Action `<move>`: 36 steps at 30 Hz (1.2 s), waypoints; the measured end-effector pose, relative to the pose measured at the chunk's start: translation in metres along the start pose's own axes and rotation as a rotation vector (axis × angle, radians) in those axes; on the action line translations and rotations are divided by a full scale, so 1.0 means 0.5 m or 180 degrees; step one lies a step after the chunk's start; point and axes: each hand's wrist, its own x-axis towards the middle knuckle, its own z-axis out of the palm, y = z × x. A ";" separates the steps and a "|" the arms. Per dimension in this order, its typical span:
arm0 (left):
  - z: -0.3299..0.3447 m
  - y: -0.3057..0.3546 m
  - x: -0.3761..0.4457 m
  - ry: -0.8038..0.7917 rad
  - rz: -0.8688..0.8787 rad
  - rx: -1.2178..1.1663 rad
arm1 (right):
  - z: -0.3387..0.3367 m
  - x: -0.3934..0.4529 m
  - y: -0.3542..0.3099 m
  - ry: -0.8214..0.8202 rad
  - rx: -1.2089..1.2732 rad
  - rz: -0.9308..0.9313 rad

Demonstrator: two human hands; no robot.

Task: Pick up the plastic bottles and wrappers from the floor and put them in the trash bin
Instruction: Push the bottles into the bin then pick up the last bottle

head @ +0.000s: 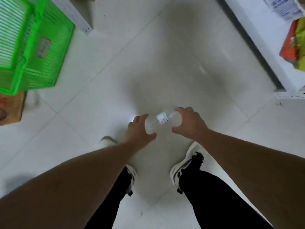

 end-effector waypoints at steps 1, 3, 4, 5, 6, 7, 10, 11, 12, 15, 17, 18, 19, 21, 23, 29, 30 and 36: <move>0.049 -0.013 0.040 -0.0009 -0.0009 0.0076 | 0.023 0.048 0.020 -0.0026 -0.0223 -0.0101; 0.144 -0.044 0.125 -0.0007 -0.0030 0.0225 | 0.081 0.150 0.059 0.0022 -0.0727 -0.0342; 0.186 -0.060 0.163 0.0012 -0.0034 0.0258 | 0.113 0.197 0.077 0.0070 -0.0981 -0.0473; 0.222 -0.075 0.195 0.0067 -0.0030 0.0268 | 0.146 0.238 0.093 0.0142 -0.1178 -0.0561; 0.250 -0.086 0.221 0.0176 0.0002 0.0278 | 0.172 0.270 0.105 0.0241 -0.1325 -0.0611; 0.267 -0.095 0.236 0.0283 0.0020 0.0301 | 0.194 0.293 0.114 0.0319 -0.1432 -0.0654; 0.252 -0.104 0.219 0.0445 0.0084 0.0406 | 0.214 0.281 0.126 0.0464 -0.1445 -0.0743; 0.226 -0.101 0.194 0.0462 0.0115 0.0405 | 0.204 0.252 0.121 0.0518 -0.1380 -0.0808; 0.193 -0.096 0.161 0.0472 0.0170 0.0404 | 0.188 0.213 0.112 0.0568 -0.1320 -0.0856; 0.072 -0.056 0.038 0.0641 0.0300 0.0547 | 0.094 0.066 0.056 0.0775 -0.1374 -0.0965; -0.001 -0.016 -0.061 0.0812 0.0229 0.0502 | 0.018 -0.031 0.020 0.0822 -0.1456 -0.1083; -0.038 0.003 -0.109 0.0885 0.0222 0.0454 | -0.021 -0.074 -0.002 0.0834 -0.1473 -0.1180; -0.072 0.022 -0.157 0.0942 0.0233 0.0429 | -0.060 -0.115 -0.024 0.0841 -0.1506 -0.1267; -0.131 0.052 -0.246 0.1102 0.0248 0.0329 | -0.131 -0.189 -0.065 0.0796 -0.1545 -0.1396; -0.175 0.071 -0.328 0.1279 0.0151 0.0146 | -0.189 -0.261 -0.110 0.0783 -0.1568 -0.1550; -0.213 0.063 -0.513 0.1586 -0.0177 -0.0709 | -0.261 -0.421 -0.232 0.0466 -0.1587 -0.1779; -0.209 0.048 -0.540 0.1635 -0.0218 -0.0844 | -0.255 -0.439 -0.246 0.0419 -0.1593 -0.1819; -0.091 -0.147 -0.679 0.1835 -0.0610 -0.0984 | -0.067 -0.519 -0.300 -0.0298 -0.1338 -0.2245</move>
